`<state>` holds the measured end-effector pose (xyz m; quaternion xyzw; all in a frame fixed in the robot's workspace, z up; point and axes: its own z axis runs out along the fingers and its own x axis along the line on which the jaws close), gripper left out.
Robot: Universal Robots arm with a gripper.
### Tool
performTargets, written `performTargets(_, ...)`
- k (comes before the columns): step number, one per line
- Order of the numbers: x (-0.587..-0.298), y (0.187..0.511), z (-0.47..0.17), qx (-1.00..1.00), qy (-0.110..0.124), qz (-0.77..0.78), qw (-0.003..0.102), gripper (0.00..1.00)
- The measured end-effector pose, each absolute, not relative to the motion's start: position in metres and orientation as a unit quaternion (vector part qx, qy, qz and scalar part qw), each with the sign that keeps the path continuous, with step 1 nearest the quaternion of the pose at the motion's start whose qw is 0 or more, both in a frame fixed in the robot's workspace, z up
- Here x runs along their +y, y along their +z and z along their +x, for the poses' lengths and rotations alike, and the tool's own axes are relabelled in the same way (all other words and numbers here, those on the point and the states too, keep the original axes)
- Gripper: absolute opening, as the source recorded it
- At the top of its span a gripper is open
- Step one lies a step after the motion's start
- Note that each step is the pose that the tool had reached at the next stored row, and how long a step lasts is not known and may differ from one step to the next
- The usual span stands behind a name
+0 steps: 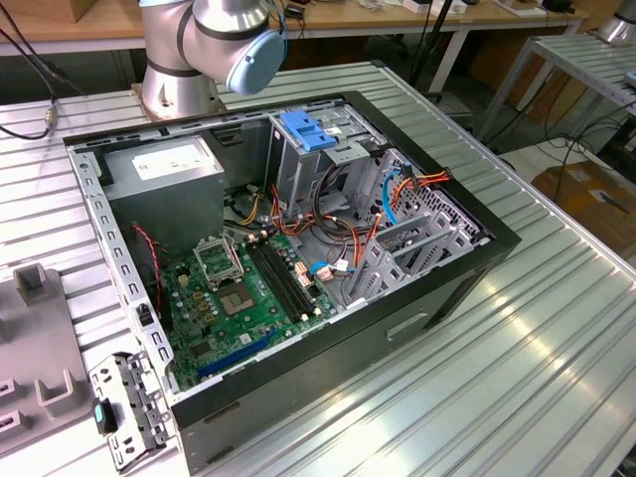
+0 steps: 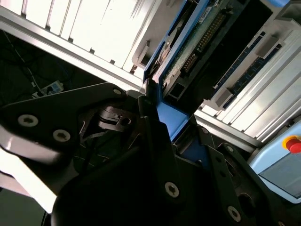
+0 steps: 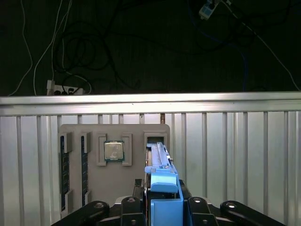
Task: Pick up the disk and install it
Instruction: 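Pick up the disk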
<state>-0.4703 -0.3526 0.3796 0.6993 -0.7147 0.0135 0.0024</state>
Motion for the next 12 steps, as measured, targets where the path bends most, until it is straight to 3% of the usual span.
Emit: performTargets(12,-0.3526,0.3845,-0.4703,-0.715,0.013,0.699,0.002,0.37)
